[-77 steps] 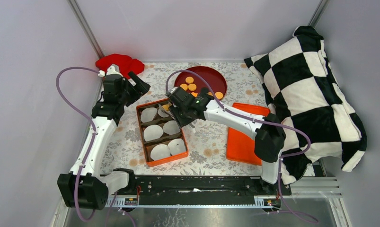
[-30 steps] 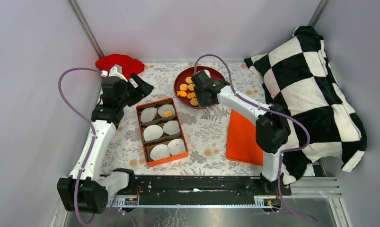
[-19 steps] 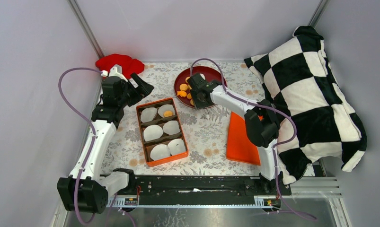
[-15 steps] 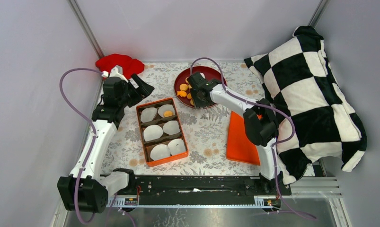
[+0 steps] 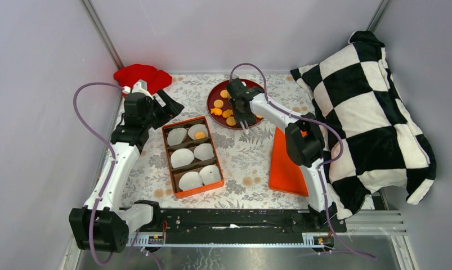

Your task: Pack the cookies

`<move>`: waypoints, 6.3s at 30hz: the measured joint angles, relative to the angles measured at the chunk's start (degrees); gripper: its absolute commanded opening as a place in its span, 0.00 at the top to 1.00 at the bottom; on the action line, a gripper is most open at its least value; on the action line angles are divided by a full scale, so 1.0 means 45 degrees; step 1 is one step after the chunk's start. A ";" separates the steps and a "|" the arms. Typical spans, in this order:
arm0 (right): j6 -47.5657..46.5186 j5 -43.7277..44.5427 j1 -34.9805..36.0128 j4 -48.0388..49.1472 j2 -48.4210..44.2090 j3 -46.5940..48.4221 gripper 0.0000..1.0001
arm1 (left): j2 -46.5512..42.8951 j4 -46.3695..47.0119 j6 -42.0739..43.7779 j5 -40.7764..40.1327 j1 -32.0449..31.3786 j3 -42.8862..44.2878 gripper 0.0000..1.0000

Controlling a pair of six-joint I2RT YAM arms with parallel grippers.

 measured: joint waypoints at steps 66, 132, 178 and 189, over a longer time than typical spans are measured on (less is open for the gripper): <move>-0.0520 -0.1525 0.5255 -0.0787 -0.0321 0.2132 0.48 | 0.1297 0.0311 -0.1729 0.3691 0.4677 0.0806 0.11; -0.0209 0.0364 0.1355 -0.0947 0.0874 0.2103 0.86 | 0.1307 0.0923 -0.1564 0.4240 0.4677 0.0146 0.12; 0.0709 -0.1185 0.5610 -0.0068 -0.6334 -0.6382 0.60 | 0.1132 0.0889 -0.1559 0.4303 0.4677 -0.0053 0.11; 0.0957 -0.1171 0.5625 -0.0097 -0.6756 -0.6368 0.49 | 0.0884 0.0894 -0.1501 0.4551 0.4677 -0.0053 0.10</move>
